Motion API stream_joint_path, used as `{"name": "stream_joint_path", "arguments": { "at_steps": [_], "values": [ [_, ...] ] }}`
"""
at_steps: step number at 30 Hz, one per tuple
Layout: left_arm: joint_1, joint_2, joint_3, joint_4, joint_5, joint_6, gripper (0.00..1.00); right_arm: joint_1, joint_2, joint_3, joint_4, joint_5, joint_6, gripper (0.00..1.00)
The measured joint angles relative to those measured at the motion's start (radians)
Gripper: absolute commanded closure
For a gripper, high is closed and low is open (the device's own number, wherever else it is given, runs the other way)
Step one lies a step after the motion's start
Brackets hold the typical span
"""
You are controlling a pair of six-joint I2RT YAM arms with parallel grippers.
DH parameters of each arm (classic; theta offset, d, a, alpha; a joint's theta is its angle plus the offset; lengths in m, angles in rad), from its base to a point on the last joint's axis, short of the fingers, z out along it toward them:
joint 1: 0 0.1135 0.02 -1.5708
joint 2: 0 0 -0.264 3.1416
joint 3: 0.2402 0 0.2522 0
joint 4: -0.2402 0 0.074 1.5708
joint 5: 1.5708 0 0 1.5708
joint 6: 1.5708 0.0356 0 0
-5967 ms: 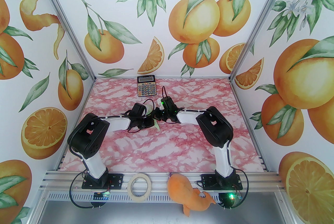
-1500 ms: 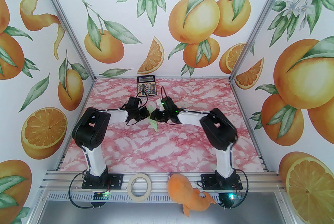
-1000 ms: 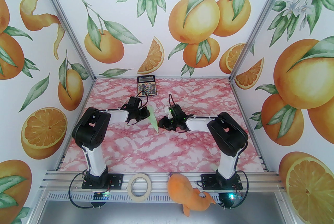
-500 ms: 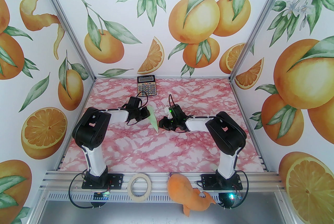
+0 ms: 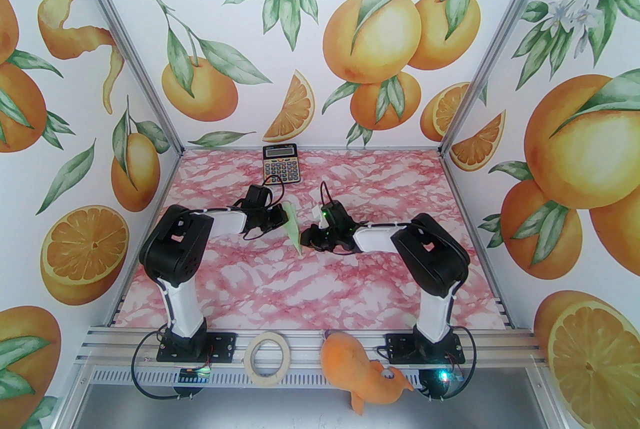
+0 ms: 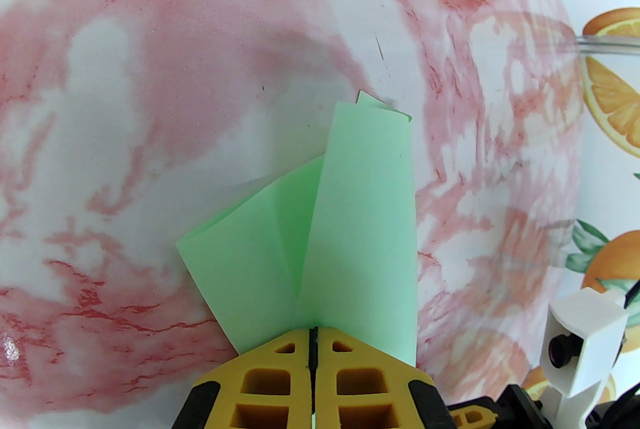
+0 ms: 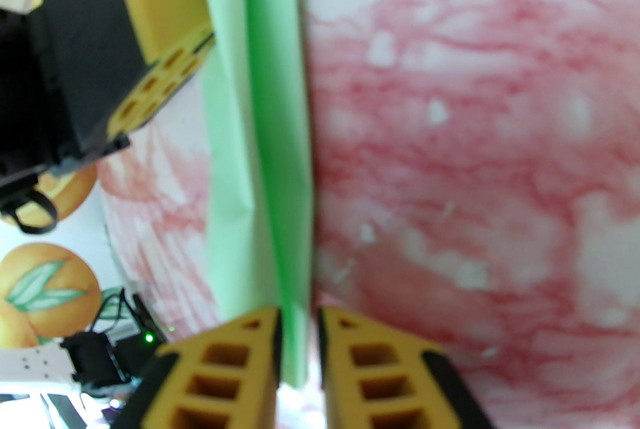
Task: Fold a paper plane with a square sheet of paper (fold left side to right side)
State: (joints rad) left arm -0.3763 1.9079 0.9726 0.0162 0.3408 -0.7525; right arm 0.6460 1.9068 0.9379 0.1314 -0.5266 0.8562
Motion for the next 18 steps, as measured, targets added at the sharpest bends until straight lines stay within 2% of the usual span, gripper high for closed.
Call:
{"name": "stream_joint_path", "arguments": {
  "at_steps": [18],
  "values": [
    [0.0,0.001,0.0,0.003,0.003,0.0,0.94,0.011,0.007,0.026,-0.05,0.044,-0.023,0.76]
  ]
}}
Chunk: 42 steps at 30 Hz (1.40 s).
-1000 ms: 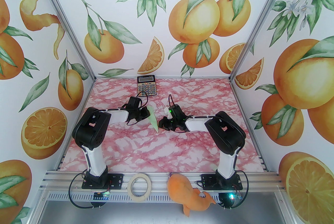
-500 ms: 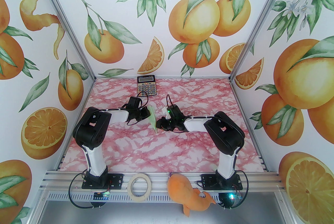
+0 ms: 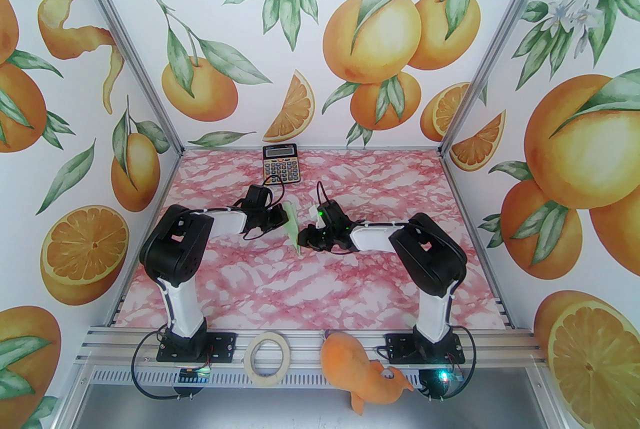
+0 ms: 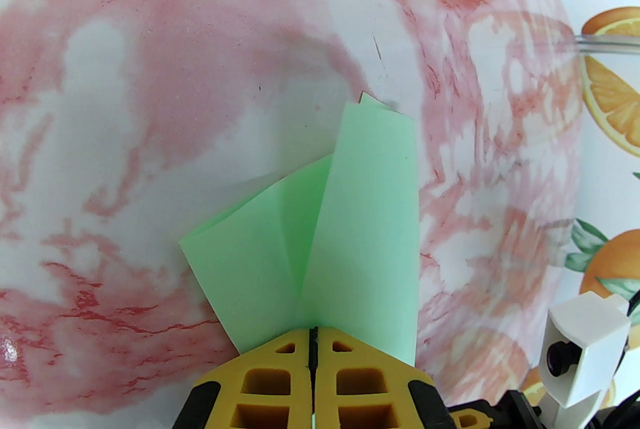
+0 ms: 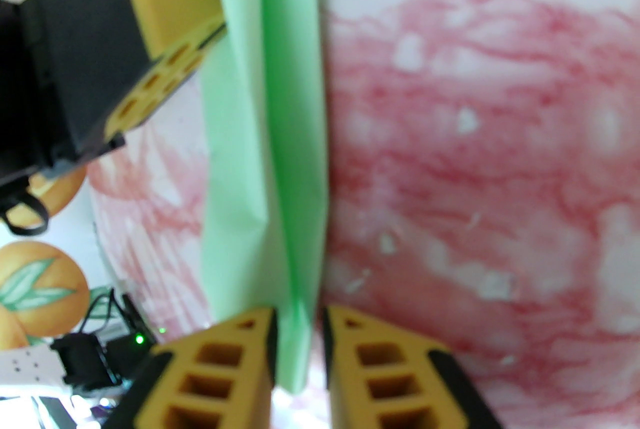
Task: Fold a paper plane with a square sheet of paper (fold left side to right side)
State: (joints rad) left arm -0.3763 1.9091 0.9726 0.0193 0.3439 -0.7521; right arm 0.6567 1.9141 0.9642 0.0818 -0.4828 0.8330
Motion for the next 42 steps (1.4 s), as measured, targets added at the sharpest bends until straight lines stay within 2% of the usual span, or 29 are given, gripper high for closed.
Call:
{"name": "stream_joint_path", "arguments": {
  "at_steps": [9,13,21,38,41,42],
  "values": [
    [0.0,0.002,0.0,0.003,0.005,0.0,0.94,0.0,-0.093,-0.013,-0.057,0.091,-0.06,0.69],
    [0.0,0.004,0.002,0.003,0.007,0.0,0.94,0.029,-0.112,0.006,-0.132,0.145,-0.124,0.69],
    [0.0,0.007,0.005,0.003,0.013,0.0,0.94,0.116,-0.09,0.083,-0.276,0.236,-0.24,0.75],
    [0.0,0.009,0.007,0.003,0.016,0.0,0.94,0.144,-0.007,0.182,-0.425,0.358,-0.335,0.87],
    [0.0,0.01,0.007,0.003,0.016,0.0,0.94,0.151,0.002,0.192,-0.437,0.373,-0.344,0.91],
    [0.0,0.01,0.008,0.003,0.017,0.0,0.94,0.154,0.007,0.196,-0.441,0.38,-0.345,0.96]
  ]
}}
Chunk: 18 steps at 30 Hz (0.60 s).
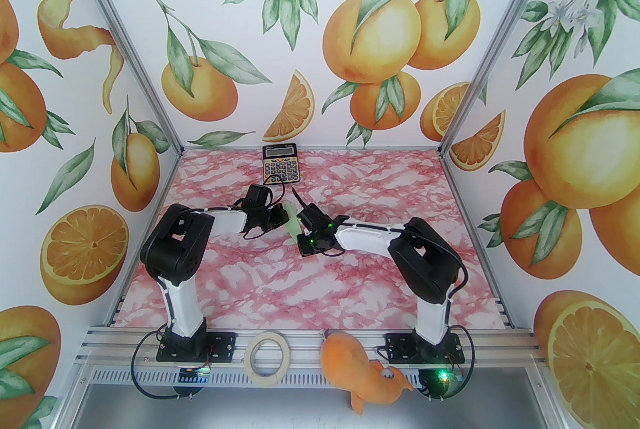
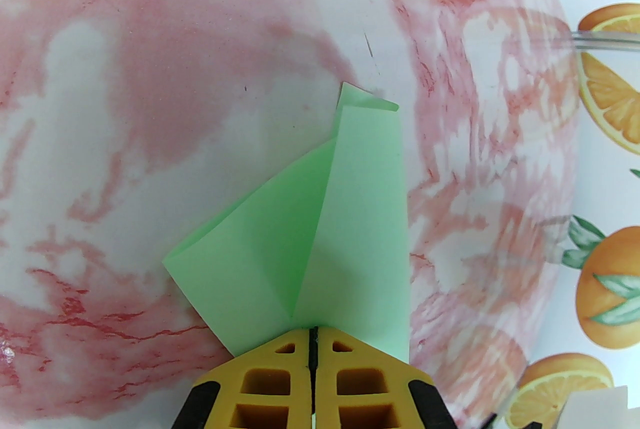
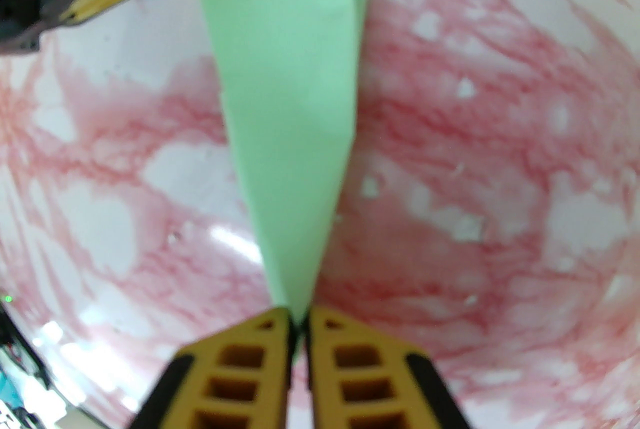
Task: Fold a paper plane with a square sheet of paper (fold left side to right side)
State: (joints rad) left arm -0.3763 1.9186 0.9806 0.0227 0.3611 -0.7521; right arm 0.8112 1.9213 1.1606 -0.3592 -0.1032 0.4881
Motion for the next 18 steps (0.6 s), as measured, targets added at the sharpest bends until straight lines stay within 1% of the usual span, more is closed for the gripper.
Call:
{"name": "stream_joint_path", "arguments": {
  "at_steps": [2,5,6,8,10,18],
  "values": [
    [0.0,0.0,0.001,-0.001,0.001,0.0,0.93,0.003,0.003,0.01,-0.012,0.008,-0.004,0.97],
    [0.0,0.001,0.003,-0.003,0.002,0.002,0.86,0.011,0.01,0.022,-0.027,0.026,-0.005,0.97],
    [0.0,0.001,0.003,-0.003,0.005,0.003,0.81,0.014,0.011,0.025,-0.032,0.033,-0.006,0.97],
    [-0.001,-0.005,0.007,-0.005,0.011,0.006,0.69,0.02,0.011,0.026,-0.034,0.045,-0.008,0.97],
    [-0.004,-0.018,0.009,-0.017,0.012,0.005,0.63,0.023,0.013,0.03,-0.035,0.052,-0.008,0.98],
    [-0.013,-0.061,0.007,-0.115,-0.001,0.002,0.63,0.036,0.023,0.048,-0.05,0.077,-0.012,0.98]
  ]
}}
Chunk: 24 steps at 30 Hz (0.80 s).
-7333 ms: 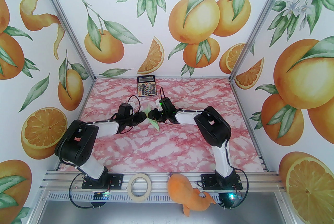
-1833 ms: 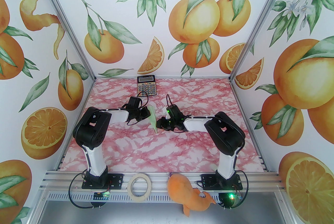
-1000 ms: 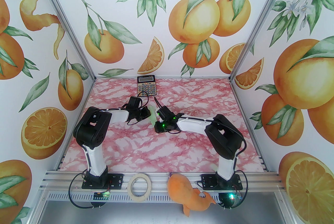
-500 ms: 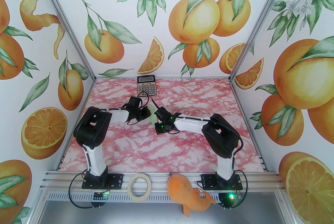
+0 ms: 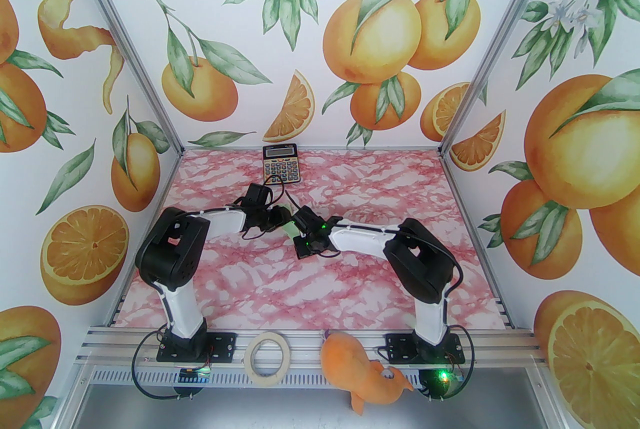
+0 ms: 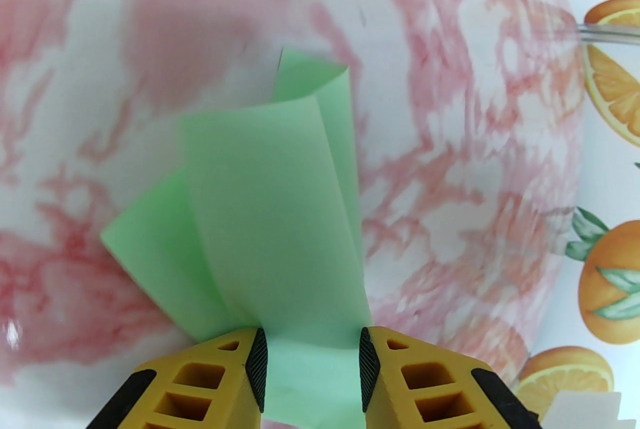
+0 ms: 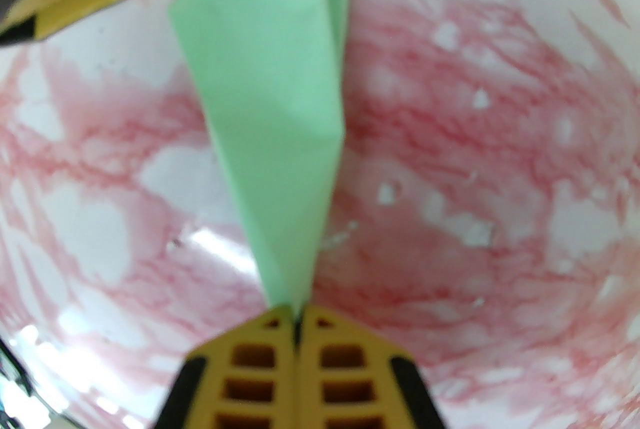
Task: Fold a paper plane with a square sheet of paper (fold left side to right side)
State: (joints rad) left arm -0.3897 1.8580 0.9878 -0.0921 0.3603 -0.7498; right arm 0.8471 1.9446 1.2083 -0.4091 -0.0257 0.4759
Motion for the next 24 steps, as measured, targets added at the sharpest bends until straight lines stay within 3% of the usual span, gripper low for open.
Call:
{"name": "stream_joint_path", "arguments": {
  "at_steps": [15,24],
  "values": [
    [-0.011,-0.101,-0.055,0.027,0.007,-0.039,0.63,0.006,0.004,0.007,-0.008,0.012,-0.006,0.98],
    [-0.019,-0.095,-0.082,0.098,0.027,-0.108,0.7,0.006,0.004,0.007,-0.007,0.012,-0.006,0.98]
  ]
}}
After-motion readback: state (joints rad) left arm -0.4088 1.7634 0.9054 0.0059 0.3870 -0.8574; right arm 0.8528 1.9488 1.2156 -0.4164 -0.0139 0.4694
